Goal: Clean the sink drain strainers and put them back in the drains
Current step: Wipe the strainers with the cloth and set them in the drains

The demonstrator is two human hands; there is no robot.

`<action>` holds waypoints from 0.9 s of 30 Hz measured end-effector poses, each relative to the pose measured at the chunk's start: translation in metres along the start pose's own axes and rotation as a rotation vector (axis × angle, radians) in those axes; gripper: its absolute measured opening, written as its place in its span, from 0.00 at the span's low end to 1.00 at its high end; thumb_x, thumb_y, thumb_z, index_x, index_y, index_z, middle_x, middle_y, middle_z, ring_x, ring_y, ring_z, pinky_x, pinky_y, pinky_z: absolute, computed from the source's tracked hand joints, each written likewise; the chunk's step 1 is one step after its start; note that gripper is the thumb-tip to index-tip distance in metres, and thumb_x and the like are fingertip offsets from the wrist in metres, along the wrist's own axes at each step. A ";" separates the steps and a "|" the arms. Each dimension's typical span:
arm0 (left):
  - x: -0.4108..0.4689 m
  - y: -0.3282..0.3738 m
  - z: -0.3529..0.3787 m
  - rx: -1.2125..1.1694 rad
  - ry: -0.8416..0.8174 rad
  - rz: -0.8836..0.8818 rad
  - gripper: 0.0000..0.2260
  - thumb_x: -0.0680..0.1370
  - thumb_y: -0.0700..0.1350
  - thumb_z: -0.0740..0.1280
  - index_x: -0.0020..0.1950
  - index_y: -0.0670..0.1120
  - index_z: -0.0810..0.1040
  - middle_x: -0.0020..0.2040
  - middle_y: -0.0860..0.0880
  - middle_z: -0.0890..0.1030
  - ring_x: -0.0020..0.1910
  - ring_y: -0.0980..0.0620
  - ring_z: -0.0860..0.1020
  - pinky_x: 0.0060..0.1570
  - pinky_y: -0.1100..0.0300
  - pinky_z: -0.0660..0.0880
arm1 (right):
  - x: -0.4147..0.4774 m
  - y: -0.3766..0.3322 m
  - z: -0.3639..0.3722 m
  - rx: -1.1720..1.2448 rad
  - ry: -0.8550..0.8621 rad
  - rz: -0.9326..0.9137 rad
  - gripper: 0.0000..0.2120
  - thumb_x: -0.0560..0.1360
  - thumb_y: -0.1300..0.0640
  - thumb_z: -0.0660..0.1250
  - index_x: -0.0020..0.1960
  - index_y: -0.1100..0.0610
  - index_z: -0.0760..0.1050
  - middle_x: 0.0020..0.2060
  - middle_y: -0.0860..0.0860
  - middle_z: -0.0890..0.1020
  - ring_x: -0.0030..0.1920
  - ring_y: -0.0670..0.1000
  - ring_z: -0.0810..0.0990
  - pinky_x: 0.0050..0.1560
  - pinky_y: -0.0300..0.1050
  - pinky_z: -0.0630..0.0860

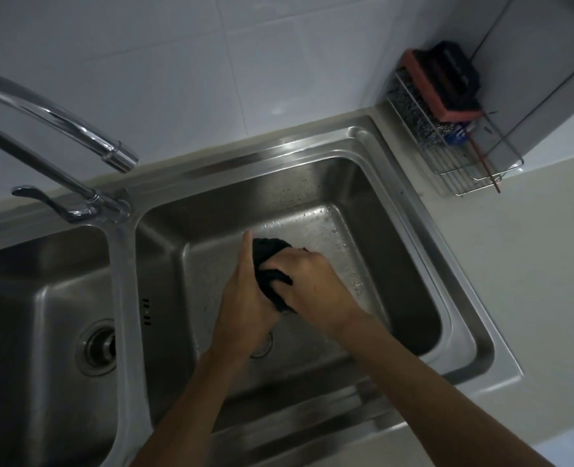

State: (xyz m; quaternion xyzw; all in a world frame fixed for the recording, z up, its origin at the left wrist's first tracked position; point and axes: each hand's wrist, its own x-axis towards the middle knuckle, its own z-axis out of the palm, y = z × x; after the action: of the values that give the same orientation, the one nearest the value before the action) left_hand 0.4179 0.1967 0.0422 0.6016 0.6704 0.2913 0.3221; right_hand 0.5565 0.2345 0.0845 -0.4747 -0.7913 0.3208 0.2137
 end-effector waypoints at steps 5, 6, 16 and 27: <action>-0.001 0.000 -0.005 0.128 -0.061 0.110 0.49 0.76 0.42 0.77 0.80 0.59 0.43 0.67 0.44 0.78 0.61 0.50 0.78 0.56 0.64 0.71 | 0.005 -0.004 0.016 -0.396 -0.123 -0.009 0.08 0.79 0.63 0.64 0.53 0.57 0.81 0.49 0.53 0.85 0.49 0.54 0.84 0.43 0.45 0.76; -0.001 0.000 -0.006 0.145 -0.074 0.123 0.46 0.77 0.42 0.76 0.81 0.57 0.45 0.67 0.45 0.78 0.62 0.50 0.77 0.57 0.65 0.71 | 0.005 -0.006 0.018 -0.380 -0.114 0.031 0.08 0.80 0.63 0.64 0.54 0.57 0.81 0.47 0.54 0.85 0.47 0.55 0.84 0.41 0.45 0.74; 0.000 -0.009 -0.005 0.262 -0.120 0.406 0.36 0.71 0.32 0.77 0.77 0.36 0.68 0.68 0.39 0.80 0.65 0.43 0.81 0.65 0.55 0.74 | -0.009 0.028 0.017 0.844 -0.196 0.538 0.11 0.82 0.63 0.63 0.51 0.54 0.85 0.40 0.46 0.87 0.42 0.42 0.85 0.41 0.32 0.78; 0.005 -0.050 0.067 -0.042 -0.324 -0.053 0.49 0.69 0.49 0.82 0.82 0.55 0.56 0.76 0.52 0.71 0.73 0.56 0.72 0.73 0.60 0.68 | -0.042 0.077 -0.035 1.138 0.190 0.722 0.11 0.83 0.64 0.62 0.62 0.63 0.81 0.55 0.62 0.86 0.57 0.60 0.85 0.54 0.51 0.82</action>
State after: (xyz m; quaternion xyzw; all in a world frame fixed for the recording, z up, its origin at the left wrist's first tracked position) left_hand 0.4389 0.1966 -0.0384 0.6162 0.6189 0.1958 0.4460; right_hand 0.6453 0.2342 0.0529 -0.5489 -0.2689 0.6953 0.3782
